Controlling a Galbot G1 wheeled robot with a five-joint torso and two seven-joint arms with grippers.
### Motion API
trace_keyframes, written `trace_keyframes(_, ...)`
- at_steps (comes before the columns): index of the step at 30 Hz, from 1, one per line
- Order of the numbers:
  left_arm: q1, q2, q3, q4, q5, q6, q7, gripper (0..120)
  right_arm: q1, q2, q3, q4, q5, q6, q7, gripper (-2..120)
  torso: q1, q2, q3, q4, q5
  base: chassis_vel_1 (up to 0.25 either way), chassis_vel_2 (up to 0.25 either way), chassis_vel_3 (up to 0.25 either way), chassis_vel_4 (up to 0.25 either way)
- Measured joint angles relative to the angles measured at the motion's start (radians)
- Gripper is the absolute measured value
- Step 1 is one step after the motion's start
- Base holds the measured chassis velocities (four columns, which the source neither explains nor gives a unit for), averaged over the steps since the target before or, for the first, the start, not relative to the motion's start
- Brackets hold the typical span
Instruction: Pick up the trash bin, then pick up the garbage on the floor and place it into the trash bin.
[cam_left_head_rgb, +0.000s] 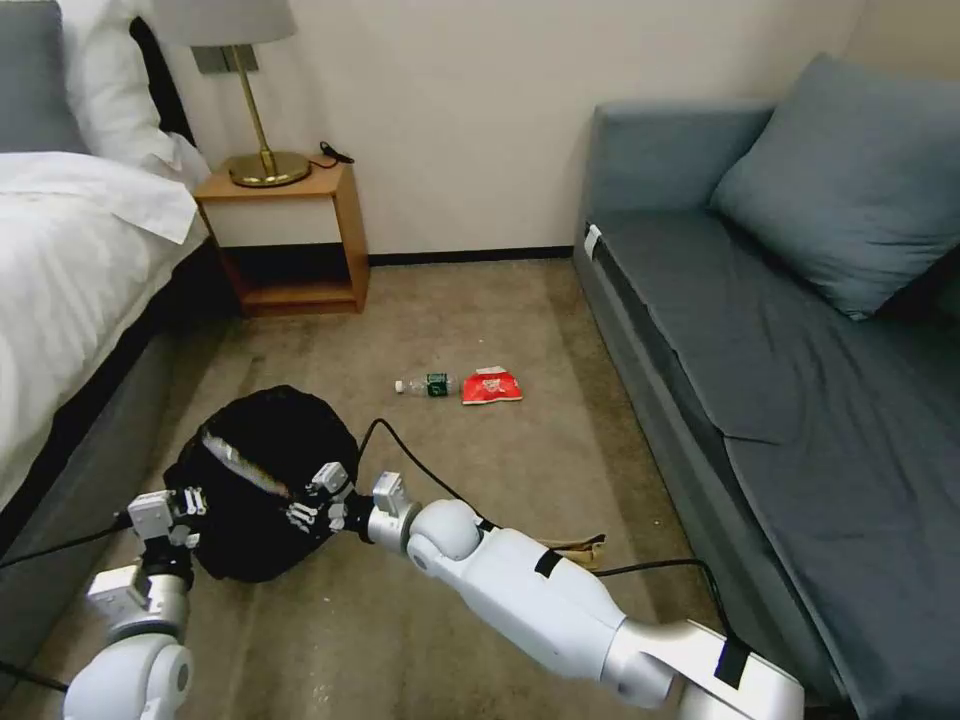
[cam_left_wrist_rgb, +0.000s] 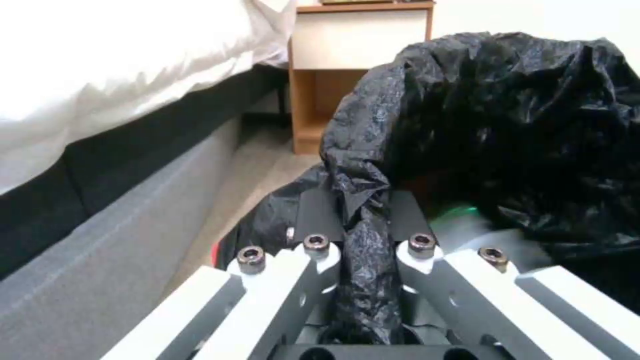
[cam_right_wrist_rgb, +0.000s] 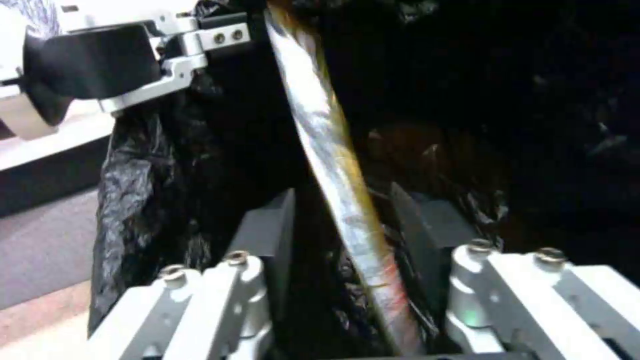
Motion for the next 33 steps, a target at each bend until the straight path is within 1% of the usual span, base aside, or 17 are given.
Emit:
trace_keyframes(3, 0.003, 0.001, -0.003, 0.006, -0.001, -0.006, 0.001, 5, -0.004, -0.011, 0.000, 0.015, -0.003, 0.001, 0.003, 59, 0.000, 0.000, 0.000, 0.0001, 0.0001, 0.000, 0.000, 0.000, 0.000)
trace_keyframes(4, 0.003, 0.001, -0.003, 0.006, -0.001, -0.006, 0.001, 5, -0.004, -0.011, 0.000, 0.015, -0.003, 0.001, 0.003, 59, 0.000, 0.000, 0.000, 0.0001, 0.0001, 0.000, 0.000, 0.000, 0.000)
trace_keyframes(6, 0.004, -0.001, -0.003, 0.009, 0.000, -0.009, 0.002, 5, -0.005, -0.019, 0.001, 0.025, -0.011, 0.004, 0.005, 69, 0.000, 0.000, 0.000, 0.0000, 0.0001, 0.000, 0.000, 0.000, 0.000)
trace_keyframes(7, 0.004, -0.001, -0.003, 0.009, 0.000, -0.009, 0.002, 5, -0.005, -0.019, 0.001, 0.025, -0.011, 0.004, 0.005, 69, 0.000, 0.000, 0.000, 0.0000, 0.0001, 0.000, 0.000, 0.000, 0.000)
trace_keyframes(10, 0.004, -0.003, -0.005, 0.014, 0.001, -0.011, 0.003, 5, -0.008, -0.041, 0.011, 0.058, -0.017, 0.009, 0.013, 84, 0.000, 0.000, 0.000, 0.0000, 0.0001, 0.000, 0.000, 0.000, 0.000)
trace_keyframes(11, 0.004, -0.003, -0.005, 0.014, 0.001, -0.011, 0.003, 5, -0.008, -0.041, 0.011, 0.058, -0.017, 0.009, 0.013, 84, 0.000, 0.000, 0.000, 0.0000, 0.0001, 0.000, 0.000, 0.000, 0.000)
trace_keyframes(13, 0.005, -0.003, -0.007, 0.017, 0.002, -0.013, 0.003, 5, -0.008, -0.063, 0.023, 0.093, -0.015, 0.005, 0.015, 92, 0.000, 0.000, 0.000, 0.0001, 0.0003, 0.000, 0.000, 0.000, 0.000)
trace_keyframes(15, 0.007, -0.003, -0.010, 0.020, 0.004, -0.014, 0.003, 5, -0.009, -0.094, 0.036, 0.131, -0.010, -0.021, 0.010, 98, 0.000, 0.000, 0.000, 0.0001, 0.0002, 0.000, 0.000, 0.000, 0.000)
trace_keyframes(16, 0.007, -0.003, -0.010, 0.020, 0.004, -0.014, 0.003, 5, -0.009, -0.094, 0.036, 0.131, -0.010, -0.021, 0.010, 98, 0.000, 0.000, 0.000, 0.0001, 0.0002, 0.000, 0.000, 0.000, 0.000)
trace_keyframes(20, 0.013, -0.001, -0.018, 0.023, 0.009, -0.021, 0.004, 5, -0.010, -0.189, 0.077, 0.202, -0.014, -0.078, -0.026, 100, 0.000, 0.000, 0.000, 0.0000, 0.0005, 0.000, 0.000, 0.000, 0.000)
trace_keyframes(21, 0.013, -0.001, -0.018, 0.023, 0.009, -0.021, 0.004, 5, -0.010, -0.189, 0.077, 0.202, -0.014, -0.078, -0.026, 100, 0.000, 0.000, 0.000, 0.0000, 0.0005, 0.000, 0.000, 0.000, 0.000)
trace_keyframes(23, 0.019, 0.000, -0.021, 0.024, 0.011, -0.023, 0.004, 5, -0.014, -0.261, 0.109, 0.222, -0.049, -0.097, -0.056, 100, 0.000, 0.000, 0.000, 0.0002, 0.0005, 0.000, 0.000, 0.000, 0.000)
trace_keyframes(25, 0.020, 0.000, -0.021, 0.027, 0.016, -0.025, 0.005, 5, -0.022, -0.319, 0.129, 0.228, -0.087, -0.108, -0.091, 100, 0.000, 0.000, 0.000, -0.0001, 0.0006, 0.000, 0.000, 0.000, 0.000)
trace_keyframes(26, 0.020, 0.000, -0.021, 0.027, 0.016, -0.025, 0.005, 5, -0.022, -0.319, 0.129, 0.228, -0.087, -0.108, -0.091, 100, 0.000, 0.000, 0.000, -0.0001, 0.0006, 0.000, 0.000, 0.000, 0.000)
trace_keyframes(30, 0.019, 0.000, -0.022, 0.035, 0.024, -0.027, 0.005, 5, -0.052, -0.401, 0.180, 0.202, -0.204, -0.104, -0.178, 100, 0.000, 0.000, 0.000, -0.0002, 0.0005, 0.000, 0.000, 0.000, 0.000)
trace_keyframes(31, 0.019, 0.000, -0.022, 0.035, 0.024, -0.027, 0.005, 5, -0.052, -0.401, 0.180, 0.202, -0.204, -0.104, -0.178, 100, 0.000, 0.000, 0.000, -0.0002, 0.0005, 0.000, 0.000, 0.000, 0.000)
trace_keyframes(33, 0.019, 0.000, -0.022, 0.035, 0.026, -0.028, 0.005, 5, -0.066, -0.418, 0.206, 0.169, -0.263, -0.088, -0.209, 100, 0.000, 0.000, 0.000, 0.0000, 0.0005, 0.000, 0.000, 0.000, 0.000)
